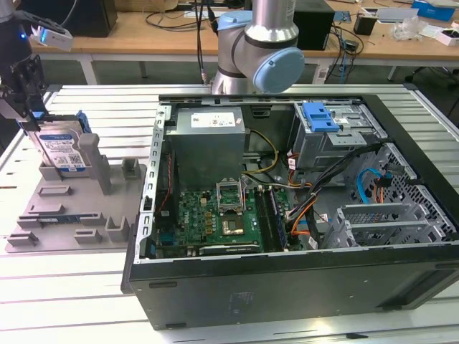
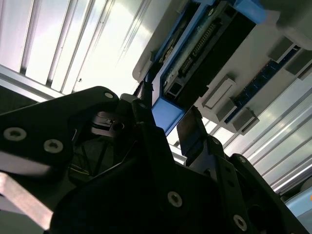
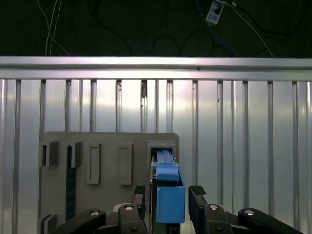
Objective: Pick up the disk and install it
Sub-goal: 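Pick up the disk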
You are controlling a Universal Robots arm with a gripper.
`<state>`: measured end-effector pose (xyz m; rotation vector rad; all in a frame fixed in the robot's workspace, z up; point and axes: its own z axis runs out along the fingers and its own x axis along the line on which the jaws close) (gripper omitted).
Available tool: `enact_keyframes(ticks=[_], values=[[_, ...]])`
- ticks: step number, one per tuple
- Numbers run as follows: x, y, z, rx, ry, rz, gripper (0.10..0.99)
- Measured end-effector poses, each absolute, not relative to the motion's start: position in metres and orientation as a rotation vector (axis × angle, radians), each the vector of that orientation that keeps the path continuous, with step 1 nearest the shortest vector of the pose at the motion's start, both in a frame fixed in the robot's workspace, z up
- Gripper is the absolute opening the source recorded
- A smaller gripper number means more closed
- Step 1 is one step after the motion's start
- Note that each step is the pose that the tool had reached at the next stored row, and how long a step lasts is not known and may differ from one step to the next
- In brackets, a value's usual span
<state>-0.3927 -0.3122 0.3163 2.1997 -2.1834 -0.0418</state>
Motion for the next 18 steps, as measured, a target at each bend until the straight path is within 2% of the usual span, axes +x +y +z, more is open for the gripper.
enact_keyframes(ticks=[18], values=[[-0.3925,-0.3123,0.3067,2.2,-2.183,-0.042,0.482]])
